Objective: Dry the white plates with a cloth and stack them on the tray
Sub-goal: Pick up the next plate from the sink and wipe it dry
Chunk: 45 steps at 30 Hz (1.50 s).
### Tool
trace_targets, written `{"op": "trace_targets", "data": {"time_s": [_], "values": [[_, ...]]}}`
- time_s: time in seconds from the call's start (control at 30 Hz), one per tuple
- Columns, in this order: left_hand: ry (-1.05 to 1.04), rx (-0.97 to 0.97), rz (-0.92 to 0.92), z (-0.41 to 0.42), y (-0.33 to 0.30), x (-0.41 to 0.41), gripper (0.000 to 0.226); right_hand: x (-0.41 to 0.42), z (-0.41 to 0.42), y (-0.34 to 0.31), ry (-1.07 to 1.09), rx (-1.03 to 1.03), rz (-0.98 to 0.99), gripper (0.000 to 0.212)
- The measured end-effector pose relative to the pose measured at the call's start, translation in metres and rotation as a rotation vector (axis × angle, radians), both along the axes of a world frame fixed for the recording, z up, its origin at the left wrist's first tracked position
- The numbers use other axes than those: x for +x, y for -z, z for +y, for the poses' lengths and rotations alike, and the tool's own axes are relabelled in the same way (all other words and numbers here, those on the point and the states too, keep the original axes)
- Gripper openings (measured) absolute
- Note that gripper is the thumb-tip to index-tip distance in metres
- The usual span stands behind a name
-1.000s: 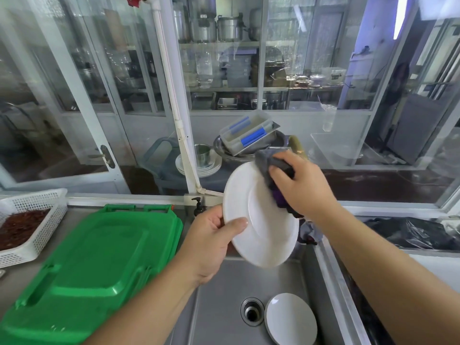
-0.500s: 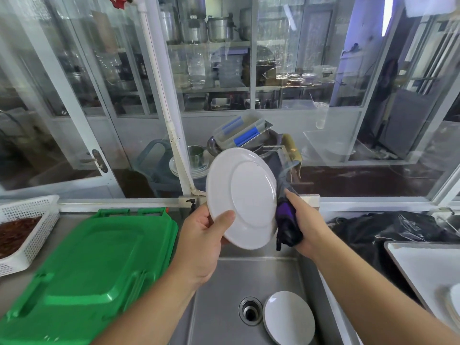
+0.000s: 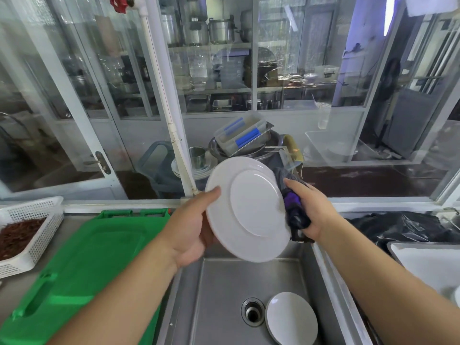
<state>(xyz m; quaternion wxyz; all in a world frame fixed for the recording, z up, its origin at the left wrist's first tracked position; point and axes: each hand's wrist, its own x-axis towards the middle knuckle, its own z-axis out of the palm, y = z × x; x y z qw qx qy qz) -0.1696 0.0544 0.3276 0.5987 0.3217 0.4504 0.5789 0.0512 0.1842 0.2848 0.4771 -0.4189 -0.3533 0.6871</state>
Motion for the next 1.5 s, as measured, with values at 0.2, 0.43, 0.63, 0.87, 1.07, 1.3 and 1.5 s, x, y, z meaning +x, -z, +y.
{"op": "trace_targets", "data": {"time_s": [0.2,0.43,0.63,0.87,1.07,1.3,1.5], "values": [[-0.033,0.000,0.154,0.005,-0.005,-0.002,0.028,0.003,0.005,-0.011,-0.020,0.102,-0.033,0.007],[-0.213,0.241,0.318,0.009,0.008,0.020,0.021,-0.015,-0.007,0.004,0.077,-0.085,0.008,0.036],[-0.292,0.325,0.368,0.007,0.025,0.031,0.030,-0.038,-0.027,0.025,0.145,-0.214,0.219,0.045],[-0.131,0.180,0.000,0.006,0.019,0.030,0.025,-0.028,-0.018,0.017,0.194,-0.184,0.175,0.042],[-0.016,0.039,-0.086,0.010,-0.004,-0.003,0.058,-0.005,0.000,-0.009,0.154,0.030,-0.057,0.033],[-0.052,0.036,-0.024,0.005,0.002,0.001,0.045,0.005,0.006,-0.031,0.048,0.196,-0.231,0.025],[-0.132,0.151,0.109,0.005,0.014,0.019,0.016,-0.012,0.001,-0.011,0.121,-0.011,-0.105,0.032]]}}
